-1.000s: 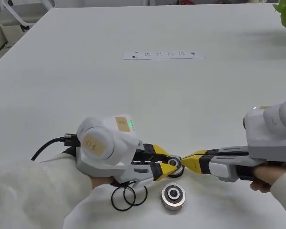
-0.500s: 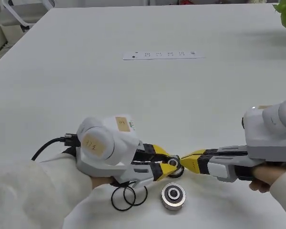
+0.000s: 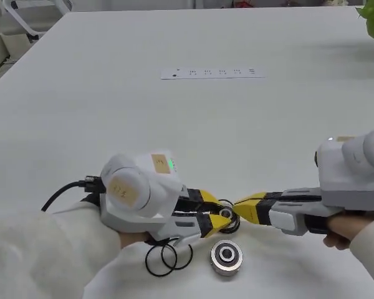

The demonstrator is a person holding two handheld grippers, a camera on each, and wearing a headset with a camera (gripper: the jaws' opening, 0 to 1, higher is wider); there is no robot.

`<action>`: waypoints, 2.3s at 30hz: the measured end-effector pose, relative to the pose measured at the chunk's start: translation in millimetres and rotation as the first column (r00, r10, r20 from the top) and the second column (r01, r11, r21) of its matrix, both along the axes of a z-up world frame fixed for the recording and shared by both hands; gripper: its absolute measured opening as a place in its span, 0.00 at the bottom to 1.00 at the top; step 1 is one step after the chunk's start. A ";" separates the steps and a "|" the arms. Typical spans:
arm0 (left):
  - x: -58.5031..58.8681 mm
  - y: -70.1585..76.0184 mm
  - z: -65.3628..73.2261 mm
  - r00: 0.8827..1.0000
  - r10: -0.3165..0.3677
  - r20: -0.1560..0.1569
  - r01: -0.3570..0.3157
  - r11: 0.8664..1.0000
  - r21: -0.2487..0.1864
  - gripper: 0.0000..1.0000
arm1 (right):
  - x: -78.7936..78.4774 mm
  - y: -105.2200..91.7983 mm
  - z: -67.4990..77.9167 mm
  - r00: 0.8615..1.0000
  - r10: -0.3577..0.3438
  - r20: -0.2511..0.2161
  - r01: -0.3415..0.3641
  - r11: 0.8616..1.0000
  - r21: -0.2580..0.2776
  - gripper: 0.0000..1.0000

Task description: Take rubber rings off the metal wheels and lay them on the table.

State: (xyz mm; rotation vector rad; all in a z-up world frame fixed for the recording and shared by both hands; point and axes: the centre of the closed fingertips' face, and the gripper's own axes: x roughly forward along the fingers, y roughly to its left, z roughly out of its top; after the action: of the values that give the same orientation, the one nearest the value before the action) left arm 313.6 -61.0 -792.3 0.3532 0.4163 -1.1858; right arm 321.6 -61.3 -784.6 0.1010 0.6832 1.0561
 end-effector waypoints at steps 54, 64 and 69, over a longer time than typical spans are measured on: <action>-24.7 103.0 108.2 0.980 0.170 0.104 -0.175 0.984 0.034 0.80 | -5.3 1.5 38.9 0.999 -0.005 0.039 0.003 0.998 0.063 0.00; -45.6 136.0 111.8 0.972 0.224 0.068 -0.227 0.973 0.043 0.91 | -10.8 8.6 51.0 0.998 0.019 0.052 -0.023 0.997 0.073 0.00; -54.3 154.0 113.3 0.963 0.261 0.065 -0.264 0.964 0.035 0.94 | -13.2 12.5 56.5 0.998 0.035 0.059 -0.039 0.997 0.073 0.00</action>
State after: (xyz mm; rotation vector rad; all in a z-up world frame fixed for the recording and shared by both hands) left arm 259.3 93.1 -678.9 0.3581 0.4235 -0.9061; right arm 308.4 -48.8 -728.1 0.1224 0.5957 1.1160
